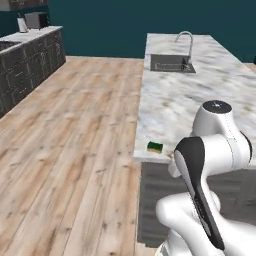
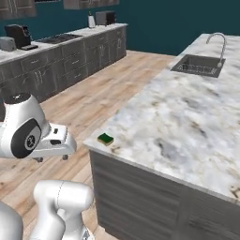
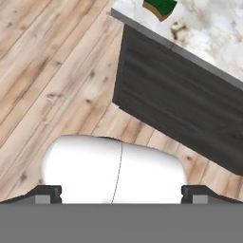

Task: Place the sponge inside the microwave to prepare for sanitizing.

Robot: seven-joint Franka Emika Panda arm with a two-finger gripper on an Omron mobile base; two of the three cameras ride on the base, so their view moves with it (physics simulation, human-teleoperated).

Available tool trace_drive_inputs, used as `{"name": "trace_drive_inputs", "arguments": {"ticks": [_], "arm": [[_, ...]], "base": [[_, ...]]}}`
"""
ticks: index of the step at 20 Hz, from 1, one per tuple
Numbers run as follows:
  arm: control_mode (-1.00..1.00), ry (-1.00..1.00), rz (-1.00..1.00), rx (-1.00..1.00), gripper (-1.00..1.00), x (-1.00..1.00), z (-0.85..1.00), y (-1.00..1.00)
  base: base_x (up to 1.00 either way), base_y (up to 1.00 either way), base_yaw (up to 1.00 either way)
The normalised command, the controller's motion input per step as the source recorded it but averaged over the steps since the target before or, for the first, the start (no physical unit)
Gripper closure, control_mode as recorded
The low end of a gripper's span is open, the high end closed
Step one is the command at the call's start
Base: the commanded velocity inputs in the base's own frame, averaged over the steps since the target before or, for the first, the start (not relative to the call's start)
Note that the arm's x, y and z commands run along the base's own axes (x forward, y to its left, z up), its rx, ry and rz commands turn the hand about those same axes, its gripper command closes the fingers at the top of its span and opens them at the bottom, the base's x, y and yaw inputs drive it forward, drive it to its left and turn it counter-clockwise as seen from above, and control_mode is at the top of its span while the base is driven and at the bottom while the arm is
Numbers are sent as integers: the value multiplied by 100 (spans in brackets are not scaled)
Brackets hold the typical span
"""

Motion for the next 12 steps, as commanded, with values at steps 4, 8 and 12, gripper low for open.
{"name": "trace_drive_inputs", "arguments": {"ticks": [4,8,12], "arm": [[100,0,0,0,-100,0,0,0],[100,0,0,0,-100,0,0,0],[100,0,0,0,-100,0,0,0]], "base": [[82,44,-43],[36,13,-10],[2,5,-4]]}}
